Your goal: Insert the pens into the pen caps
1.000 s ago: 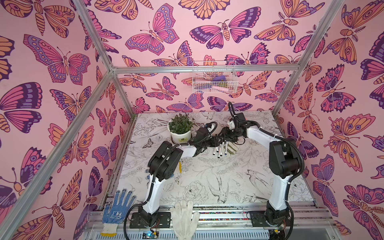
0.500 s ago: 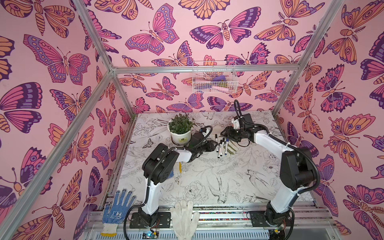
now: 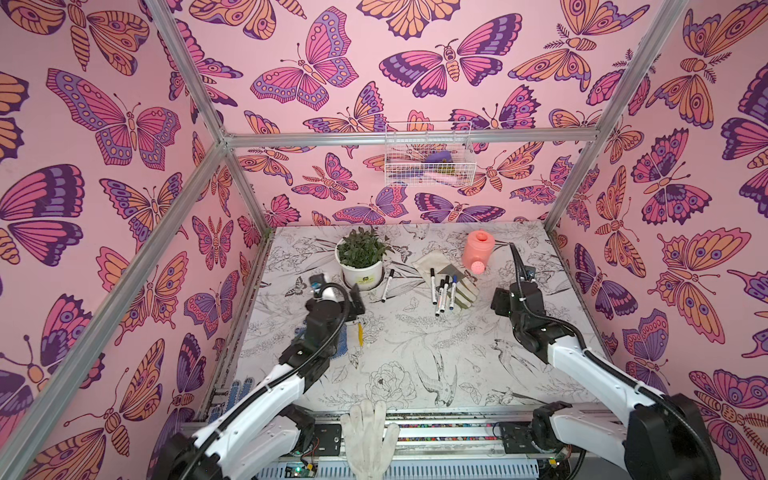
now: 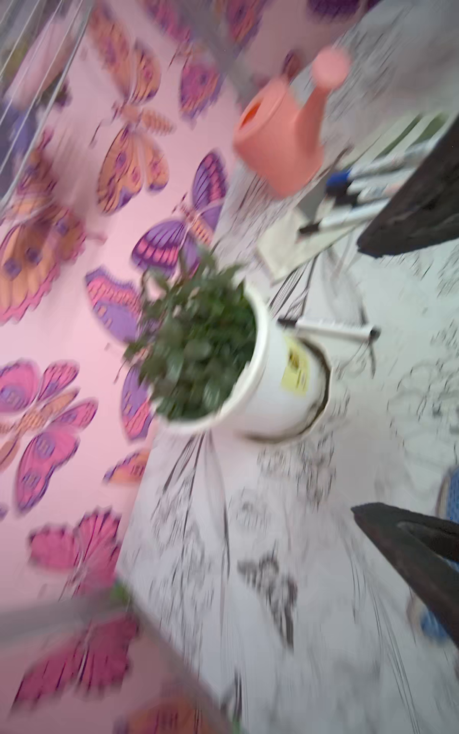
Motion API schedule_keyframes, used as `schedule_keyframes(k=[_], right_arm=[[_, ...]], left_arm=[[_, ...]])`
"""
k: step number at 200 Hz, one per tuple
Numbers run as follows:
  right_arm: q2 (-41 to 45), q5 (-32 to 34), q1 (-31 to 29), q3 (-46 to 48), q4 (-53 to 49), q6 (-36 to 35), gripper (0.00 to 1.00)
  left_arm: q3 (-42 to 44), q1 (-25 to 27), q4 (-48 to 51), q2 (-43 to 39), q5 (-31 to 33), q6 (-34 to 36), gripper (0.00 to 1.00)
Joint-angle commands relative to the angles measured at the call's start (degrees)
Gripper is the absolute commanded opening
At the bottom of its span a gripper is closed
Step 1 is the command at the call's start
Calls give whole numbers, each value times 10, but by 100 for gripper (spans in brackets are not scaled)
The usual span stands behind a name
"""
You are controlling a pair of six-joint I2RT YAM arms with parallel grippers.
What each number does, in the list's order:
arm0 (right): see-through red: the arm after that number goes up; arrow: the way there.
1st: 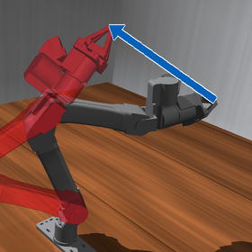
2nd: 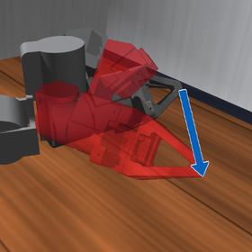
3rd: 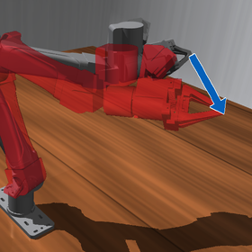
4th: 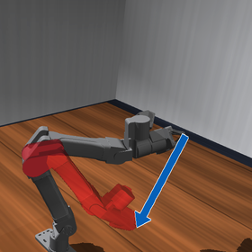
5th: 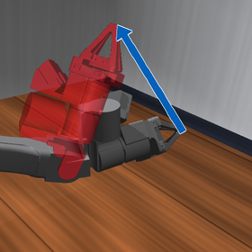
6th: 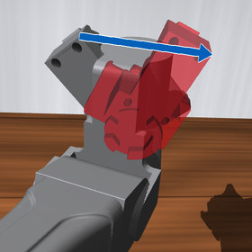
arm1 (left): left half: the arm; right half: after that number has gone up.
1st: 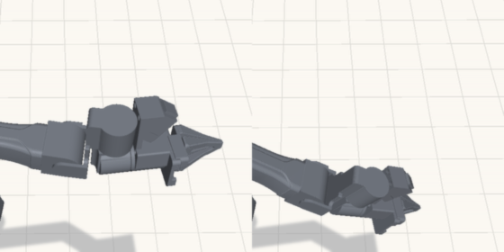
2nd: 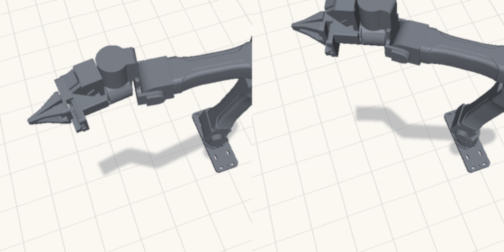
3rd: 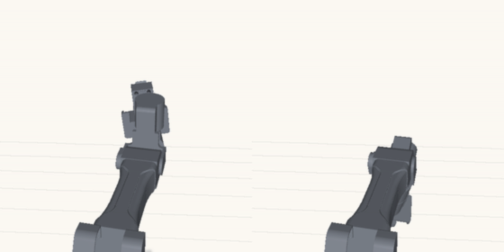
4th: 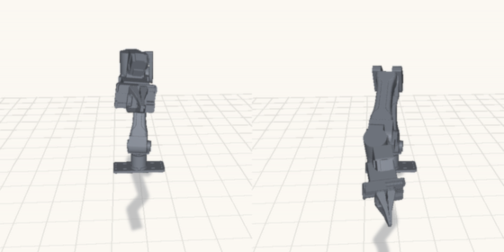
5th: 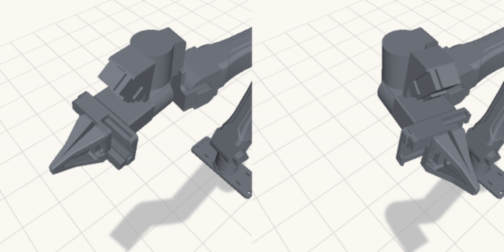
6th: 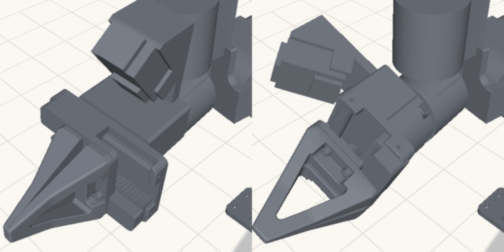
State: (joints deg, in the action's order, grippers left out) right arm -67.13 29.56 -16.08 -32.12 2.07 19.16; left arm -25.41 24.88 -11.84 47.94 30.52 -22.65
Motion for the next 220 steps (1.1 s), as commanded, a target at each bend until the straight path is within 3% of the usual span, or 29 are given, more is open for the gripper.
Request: schedule_keyframes(k=[1,23,37,45,58,69,77,87,97,106,114,123,136,141,151,171,181,198,220], right_arm=[[-39,118,13,-30,53,-39,80],[-107,132,23,-21,154,-98,80],[-145,131,40,-28,151,-79,80],[-159,119,43,-4,216,-100,80],[-166,89,36,37,354,-186,80],[-154,38,45,66,380,-186,83],[-167,6,55,95,450,-191,100],[-188,-12,66,122,540,-193,99],[-173,-32,75,115,495,-181,99],[-157,-90,98,98,427,-165,99],[-182,-159,128,101,446,-157,99],[-224,-227,154,117,551,-156,99],[-180,-250,169,91,422,-146,99],[-194,-251,170,97,453,-148,99],[-212,-247,169,114,525,-147,99],[-190,-245,167,94,445,-147,99],[-195,-245,167,98,463,-148,99],[-193,-245,167,97,456,-148,99],[-193,-245,167,97,456,-148,99]], left_arm=[[60,-57,28,-24,126,61,98],[84,-104,-52,16,173,80,98],[72,-126,-85,95,175,118,98],[50,-136,-97,145,174,132,99],[26,-146,-128,234,149,166,99],[3,-147,-173,303,145,201,100],[-1,-150,-226,329,120,216,100],[20,-161,-343,363,61,227,100],[19,-182,-372,392,-25,231,99],[3,-187,-327,388,-44,229,100],[5,-198,-315,380,-68,217,100],[33,-216,-369,380,-133,222,100],[60,-225,-466,416,-214,241,100],[82,-224,-498,428,-212,256,100],[61,-226,-397,395,-205,230,100],[57,-227,-444,418,-164,222,99],[45,-228,-396,402,-165,212,99],[60,-228,-458,417,-175,231,99],[56,-223,-437,412,-198,241,99]])
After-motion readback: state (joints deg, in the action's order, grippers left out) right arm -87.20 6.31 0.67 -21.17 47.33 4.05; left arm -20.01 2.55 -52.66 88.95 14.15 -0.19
